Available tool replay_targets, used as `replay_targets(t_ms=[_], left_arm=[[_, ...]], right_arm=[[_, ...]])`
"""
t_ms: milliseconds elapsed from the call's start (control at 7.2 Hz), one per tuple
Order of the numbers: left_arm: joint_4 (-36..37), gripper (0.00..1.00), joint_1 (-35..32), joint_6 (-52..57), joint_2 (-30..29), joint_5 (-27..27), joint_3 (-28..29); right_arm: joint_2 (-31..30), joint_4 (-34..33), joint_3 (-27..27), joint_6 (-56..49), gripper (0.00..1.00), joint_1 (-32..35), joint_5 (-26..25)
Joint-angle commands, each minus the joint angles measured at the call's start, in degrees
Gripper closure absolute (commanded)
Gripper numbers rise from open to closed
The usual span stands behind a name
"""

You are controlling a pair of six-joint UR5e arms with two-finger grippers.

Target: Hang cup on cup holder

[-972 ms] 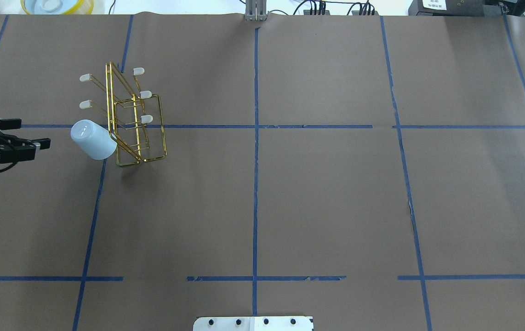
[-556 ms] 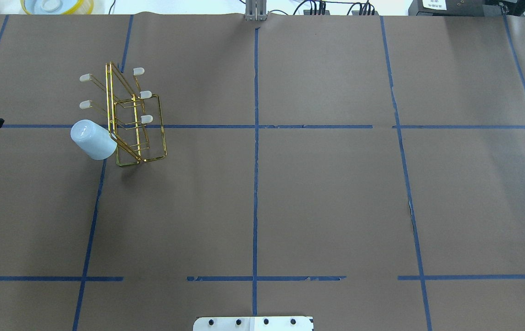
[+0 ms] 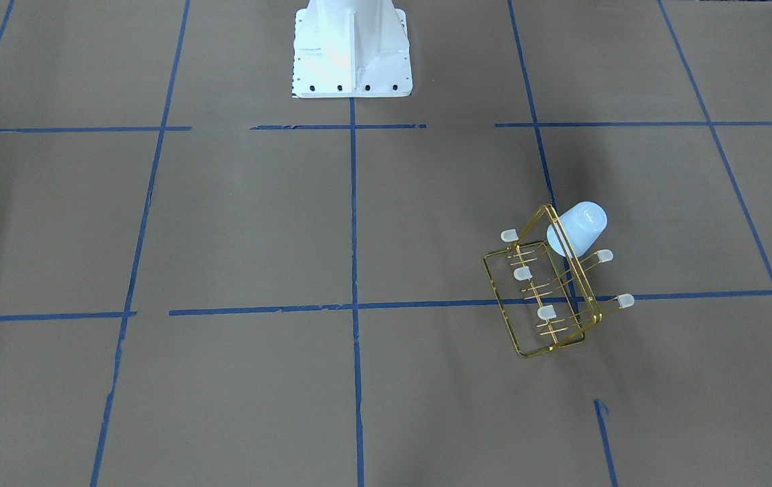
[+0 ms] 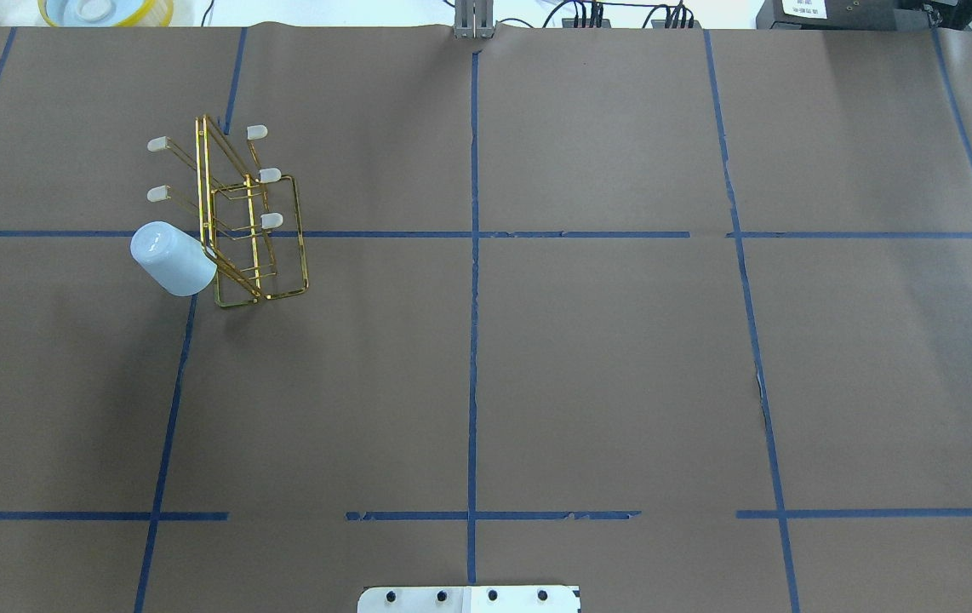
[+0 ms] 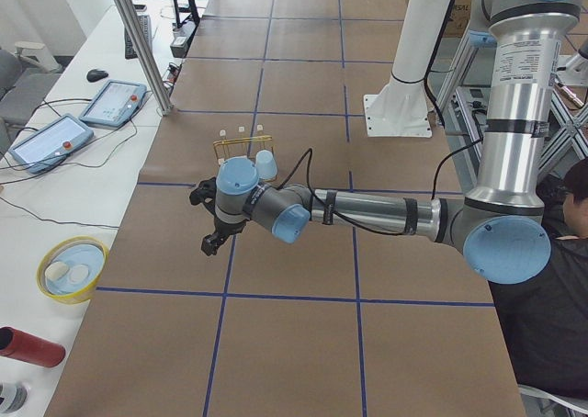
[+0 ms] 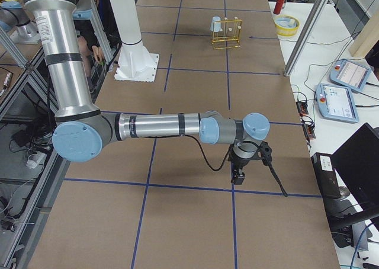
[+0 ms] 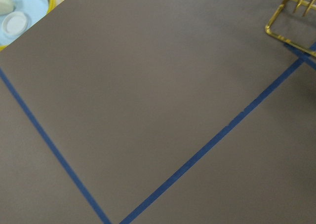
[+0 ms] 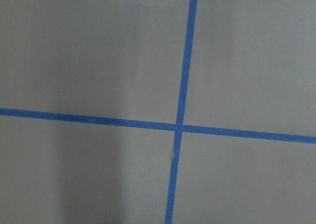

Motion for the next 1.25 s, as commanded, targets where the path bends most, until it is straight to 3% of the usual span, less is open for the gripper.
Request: replay_targets(t_ms=[0,278,417,1111], left_arm=[[14.15,0.0,-3.13,0.59,-1.18,-2.85,0.65],[27.05,0.0,-4.9,0.59,-1.53,-7.76,0.57],[29.74,0.0,-5.42,0.5,-1.53,-8.84,0.48],[29.68,0.0,-5.95,-2.67,-1.44,-8.41,-1.02]], right_arm=[[0.0,0.0,0.0,-0.03,0.0,0.02,0.0],[0.0,0.0,0.0,-0.03,0.0,0.02,0.0],[0.0,0.0,0.0,0.06,0.0,0.02,0.0],[0.0,0.0,0.0,-0.03,0.0,0.02,0.0]])
